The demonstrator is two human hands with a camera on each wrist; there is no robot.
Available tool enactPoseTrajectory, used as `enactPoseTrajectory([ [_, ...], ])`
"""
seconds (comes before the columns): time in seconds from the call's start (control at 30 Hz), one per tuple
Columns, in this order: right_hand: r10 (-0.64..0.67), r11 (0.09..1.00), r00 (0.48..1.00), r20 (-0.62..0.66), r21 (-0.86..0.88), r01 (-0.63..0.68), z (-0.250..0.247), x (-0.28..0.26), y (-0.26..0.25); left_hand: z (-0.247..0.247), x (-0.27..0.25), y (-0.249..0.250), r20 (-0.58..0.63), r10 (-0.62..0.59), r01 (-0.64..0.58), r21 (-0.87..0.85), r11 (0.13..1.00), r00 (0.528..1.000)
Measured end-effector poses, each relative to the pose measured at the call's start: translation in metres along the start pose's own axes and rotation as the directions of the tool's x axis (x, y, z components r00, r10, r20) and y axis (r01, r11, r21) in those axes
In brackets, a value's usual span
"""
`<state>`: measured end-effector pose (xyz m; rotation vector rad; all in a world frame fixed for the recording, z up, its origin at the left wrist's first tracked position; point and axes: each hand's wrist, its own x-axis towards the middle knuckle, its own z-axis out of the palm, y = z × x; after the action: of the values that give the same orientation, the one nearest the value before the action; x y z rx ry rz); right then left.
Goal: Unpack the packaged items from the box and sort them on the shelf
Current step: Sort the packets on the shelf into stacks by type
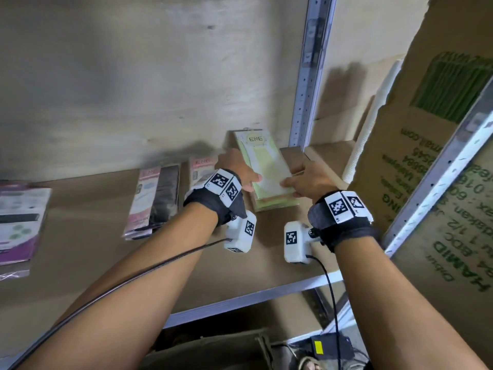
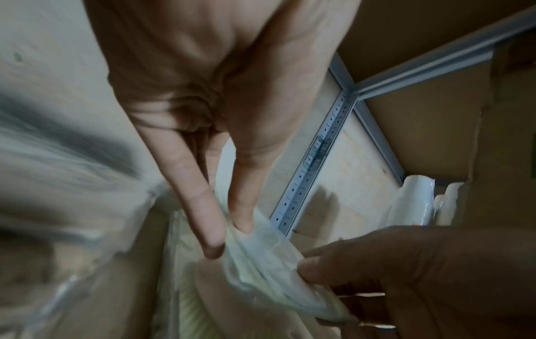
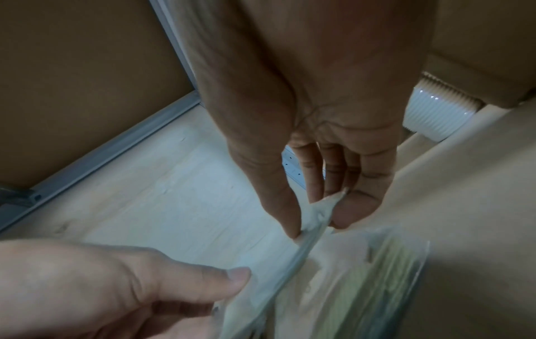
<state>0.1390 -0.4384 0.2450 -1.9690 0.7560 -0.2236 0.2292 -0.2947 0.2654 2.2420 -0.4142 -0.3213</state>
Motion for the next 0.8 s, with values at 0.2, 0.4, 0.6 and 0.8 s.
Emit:
enactPoseTrajectory([
  [0.2,0.035,0.998,0.998,0.053,-0.052,-0.032,0.007,0.008,0.006,0.004,0.0,0.01,0.075,-0.082,0.067,0.19,0.979,0.994],
  [0.4,0.037,0.983,0.999,0.028,-0.18,-0.032,0.007,0.005,0.004,0.007,-0.003,0.01,0.099,-0.09,0.059,0.279,0.959,0.991],
  [0.6,0.048,0.963,0.999,-0.003,-0.264,-0.047,0.006,0.001,0.002,0.01,-0.002,0.015,0.028,-0.073,0.056,0.403,0.914,0.997],
  [0.8,0.051,0.953,0.999,-0.014,-0.3,-0.053,0.006,0.0,0.005,0.017,0.001,0.014,-0.013,-0.059,0.059,0.467,0.882,0.998],
])
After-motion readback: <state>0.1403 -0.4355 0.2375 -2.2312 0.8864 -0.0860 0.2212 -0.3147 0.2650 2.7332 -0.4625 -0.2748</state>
